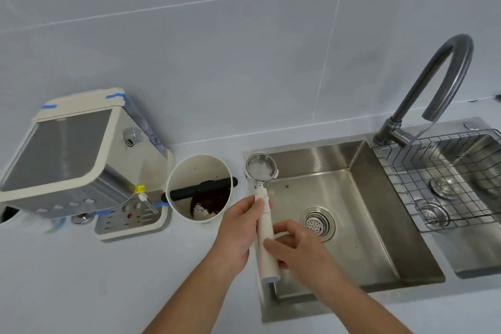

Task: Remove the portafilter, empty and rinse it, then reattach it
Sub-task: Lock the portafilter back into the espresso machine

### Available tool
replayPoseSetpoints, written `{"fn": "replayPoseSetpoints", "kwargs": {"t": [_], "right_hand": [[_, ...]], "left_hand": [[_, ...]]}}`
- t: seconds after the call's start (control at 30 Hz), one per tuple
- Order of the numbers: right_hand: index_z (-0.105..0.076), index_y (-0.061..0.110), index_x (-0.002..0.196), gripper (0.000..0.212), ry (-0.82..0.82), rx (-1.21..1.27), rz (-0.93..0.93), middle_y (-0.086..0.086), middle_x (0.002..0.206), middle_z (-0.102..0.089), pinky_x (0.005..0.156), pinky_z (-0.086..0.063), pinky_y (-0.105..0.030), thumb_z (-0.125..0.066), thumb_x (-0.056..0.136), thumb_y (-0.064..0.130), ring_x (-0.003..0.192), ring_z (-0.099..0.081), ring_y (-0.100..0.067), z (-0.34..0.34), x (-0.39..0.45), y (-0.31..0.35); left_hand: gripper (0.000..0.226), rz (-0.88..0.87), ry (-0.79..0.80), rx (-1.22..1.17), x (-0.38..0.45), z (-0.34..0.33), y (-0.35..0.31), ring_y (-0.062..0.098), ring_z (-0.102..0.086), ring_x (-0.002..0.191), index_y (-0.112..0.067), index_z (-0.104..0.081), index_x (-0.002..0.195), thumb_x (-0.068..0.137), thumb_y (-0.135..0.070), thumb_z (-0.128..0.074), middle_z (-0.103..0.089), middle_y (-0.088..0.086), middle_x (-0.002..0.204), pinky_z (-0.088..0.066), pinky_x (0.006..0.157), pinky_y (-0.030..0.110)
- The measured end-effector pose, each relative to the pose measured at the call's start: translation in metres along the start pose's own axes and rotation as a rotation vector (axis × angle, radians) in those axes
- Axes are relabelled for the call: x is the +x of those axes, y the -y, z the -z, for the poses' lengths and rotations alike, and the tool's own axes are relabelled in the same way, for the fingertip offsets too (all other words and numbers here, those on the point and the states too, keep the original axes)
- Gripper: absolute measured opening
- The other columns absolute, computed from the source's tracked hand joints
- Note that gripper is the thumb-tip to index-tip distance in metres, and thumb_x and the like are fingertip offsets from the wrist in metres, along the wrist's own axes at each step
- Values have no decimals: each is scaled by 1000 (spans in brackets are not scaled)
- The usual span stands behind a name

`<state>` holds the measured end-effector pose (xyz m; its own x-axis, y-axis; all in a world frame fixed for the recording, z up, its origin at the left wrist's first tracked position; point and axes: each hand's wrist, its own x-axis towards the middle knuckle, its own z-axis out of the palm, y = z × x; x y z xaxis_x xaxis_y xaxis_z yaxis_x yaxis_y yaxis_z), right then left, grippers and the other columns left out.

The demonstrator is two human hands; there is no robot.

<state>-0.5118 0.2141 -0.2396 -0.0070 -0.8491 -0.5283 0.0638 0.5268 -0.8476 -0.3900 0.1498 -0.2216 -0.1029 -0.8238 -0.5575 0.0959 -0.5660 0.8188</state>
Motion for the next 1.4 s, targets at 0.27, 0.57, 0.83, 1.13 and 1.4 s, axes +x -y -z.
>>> {"fn": "replayPoseSetpoints", "kwargs": {"t": [0.27,0.57,0.83,1.13,1.4], "right_hand": [[-72,27,100,26,77,-27,20,8,63,-68,65,-55,-31,-72,74,28,68,-68,-12,-64,-8,0],[-75,24,99,25,186,47,-41,-7,83,-74,62,-56,-28,-72,74,31,72,-70,-16,-148,-23,-6],[-71,12,104,15,184,74,-68,-14,99,-77,67,-58,-33,-67,90,15,84,-72,-24,-212,-31,-17],[-64,3,113,29,241,111,-133,-19,105,-75,72,-59,-40,-69,85,11,87,-72,-28,-266,-34,-32],[-74,16,110,31,359,58,-164,-14,106,-72,66,-61,-42,-73,79,13,94,-74,-27,-299,-28,-33]], "left_hand": [[16,-34,-16,-33,-20,74,-4,16,-66,83,-15,-75,99,95,-17,-59,-73,1,88,-52,75,30],[16,-63,1,-57,-44,164,-1,13,-64,77,-17,-78,92,93,-15,-62,-72,-1,82,-52,73,26],[16,-31,-16,-30,-58,234,7,22,-66,85,-15,-77,95,93,-17,-61,-72,5,88,-56,86,37],[13,-5,10,205,-64,298,4,17,-66,90,-18,-75,95,90,-22,-63,-74,4,94,-47,77,28],[13,-51,94,420,-61,340,0,9,-68,82,-27,-77,88,89,-26,-64,-77,-6,84,-49,74,25]]}}
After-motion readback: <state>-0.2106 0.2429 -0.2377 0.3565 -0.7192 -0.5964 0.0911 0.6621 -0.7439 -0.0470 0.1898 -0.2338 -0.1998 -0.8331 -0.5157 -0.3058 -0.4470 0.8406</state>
